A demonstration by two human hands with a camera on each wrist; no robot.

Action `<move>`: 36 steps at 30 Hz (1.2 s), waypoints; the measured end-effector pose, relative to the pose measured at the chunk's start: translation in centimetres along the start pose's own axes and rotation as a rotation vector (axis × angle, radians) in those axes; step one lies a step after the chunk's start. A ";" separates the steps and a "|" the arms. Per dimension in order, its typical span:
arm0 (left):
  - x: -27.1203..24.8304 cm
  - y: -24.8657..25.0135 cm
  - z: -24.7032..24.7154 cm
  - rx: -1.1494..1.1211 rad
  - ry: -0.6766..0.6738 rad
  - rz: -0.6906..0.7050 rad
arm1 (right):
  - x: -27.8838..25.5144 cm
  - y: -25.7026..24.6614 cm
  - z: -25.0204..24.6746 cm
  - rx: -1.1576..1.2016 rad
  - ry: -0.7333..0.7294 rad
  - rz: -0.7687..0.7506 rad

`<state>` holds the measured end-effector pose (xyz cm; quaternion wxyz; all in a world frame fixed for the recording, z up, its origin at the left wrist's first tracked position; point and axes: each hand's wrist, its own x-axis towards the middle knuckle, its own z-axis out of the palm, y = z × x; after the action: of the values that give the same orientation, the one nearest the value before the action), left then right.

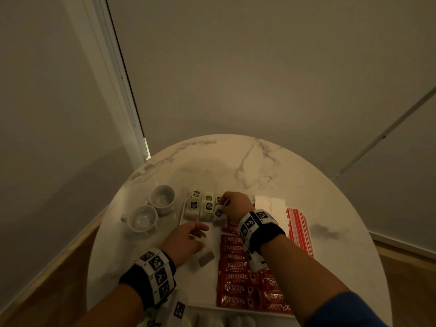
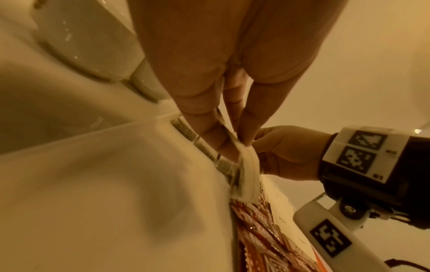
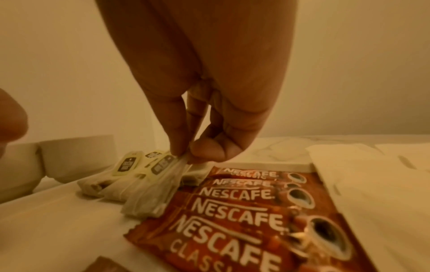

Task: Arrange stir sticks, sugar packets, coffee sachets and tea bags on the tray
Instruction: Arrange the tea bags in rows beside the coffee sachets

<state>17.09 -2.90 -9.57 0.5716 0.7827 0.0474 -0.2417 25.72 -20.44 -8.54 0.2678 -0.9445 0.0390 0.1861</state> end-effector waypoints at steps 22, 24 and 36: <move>1.7 4.0 2.1 -0.100 0.110 -0.076 | -3.4 0.8 -2.9 0.594 -0.166 -0.020; 1.6 4.0 2.0 -0.097 0.112 -0.074 | -3.6 0.7 -3.0 0.534 -0.140 -0.056; 2.9 3.3 2.2 -0.108 0.142 -0.022 | -3.8 -0.3 -1.8 0.498 0.098 -0.023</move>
<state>20.06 -6.59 -8.41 0.6053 0.7655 0.1096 -0.1889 22.89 -21.19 -5.57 0.4920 -0.8578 0.0859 0.1217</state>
